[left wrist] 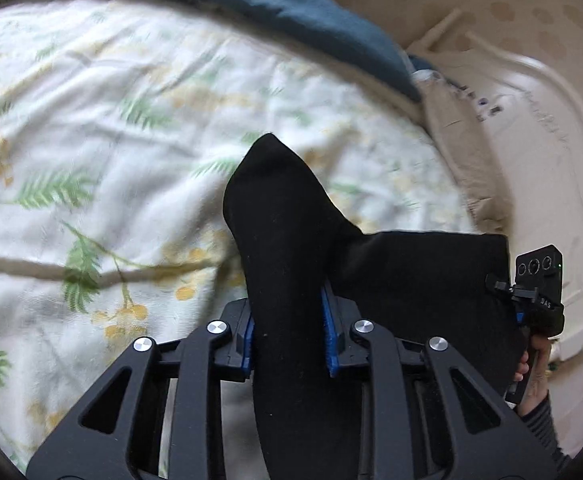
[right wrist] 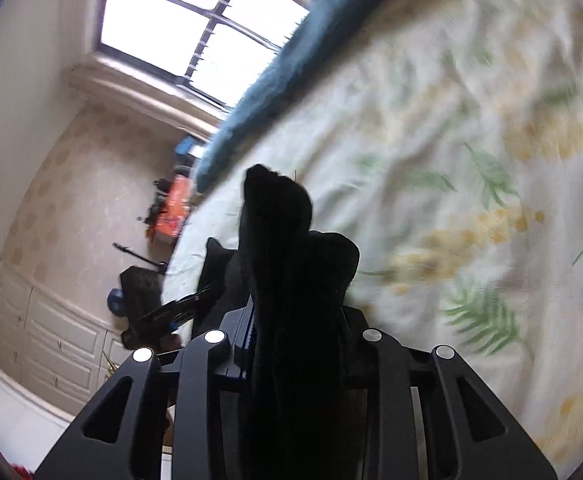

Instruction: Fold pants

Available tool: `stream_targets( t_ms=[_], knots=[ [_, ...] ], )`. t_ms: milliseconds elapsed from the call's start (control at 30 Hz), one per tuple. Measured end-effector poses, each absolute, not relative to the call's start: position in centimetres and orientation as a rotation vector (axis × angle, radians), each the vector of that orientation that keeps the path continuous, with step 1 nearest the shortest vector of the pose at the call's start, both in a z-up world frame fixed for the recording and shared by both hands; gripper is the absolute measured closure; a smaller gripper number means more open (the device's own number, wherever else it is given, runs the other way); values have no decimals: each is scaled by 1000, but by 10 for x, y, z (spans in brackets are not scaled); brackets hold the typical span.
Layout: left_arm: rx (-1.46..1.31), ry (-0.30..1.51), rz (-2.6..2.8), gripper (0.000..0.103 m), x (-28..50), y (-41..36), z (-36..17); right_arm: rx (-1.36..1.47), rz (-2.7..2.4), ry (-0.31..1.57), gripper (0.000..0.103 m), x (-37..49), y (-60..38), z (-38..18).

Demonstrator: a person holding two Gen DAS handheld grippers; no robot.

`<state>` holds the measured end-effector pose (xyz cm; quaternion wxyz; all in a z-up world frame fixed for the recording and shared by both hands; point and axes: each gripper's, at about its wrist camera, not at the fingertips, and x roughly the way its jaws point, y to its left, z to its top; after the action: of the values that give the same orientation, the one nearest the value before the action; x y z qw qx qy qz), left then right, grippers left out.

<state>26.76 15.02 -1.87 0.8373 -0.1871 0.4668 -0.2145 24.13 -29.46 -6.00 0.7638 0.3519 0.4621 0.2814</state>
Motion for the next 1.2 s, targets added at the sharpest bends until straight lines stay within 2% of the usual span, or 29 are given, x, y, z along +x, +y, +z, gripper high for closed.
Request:
stream_targets(
  t_ms=[100,567,767,933,1033,1200],
  knots=[
    [-447,972,-475,74,267,156,-23,902,665,990,73,240,-309,-85],
    [-489,973,-486,66,266,161,-26,907,674,969,71,236,-309,-85],
    [-466,971,-451,53,253,162,-19,915,657,960,58,224,-311,-78],
    [-432,982,-438,40,228,163,-12,895,643,942,37,194,-317,-65],
    [-427,989,-444,33,210,163,-10,885,636,939,32,171,-319,-61],
    [-546,1028,-510,23,178,166,-18,886,637,954,30,137,-317,-59]
  ],
)
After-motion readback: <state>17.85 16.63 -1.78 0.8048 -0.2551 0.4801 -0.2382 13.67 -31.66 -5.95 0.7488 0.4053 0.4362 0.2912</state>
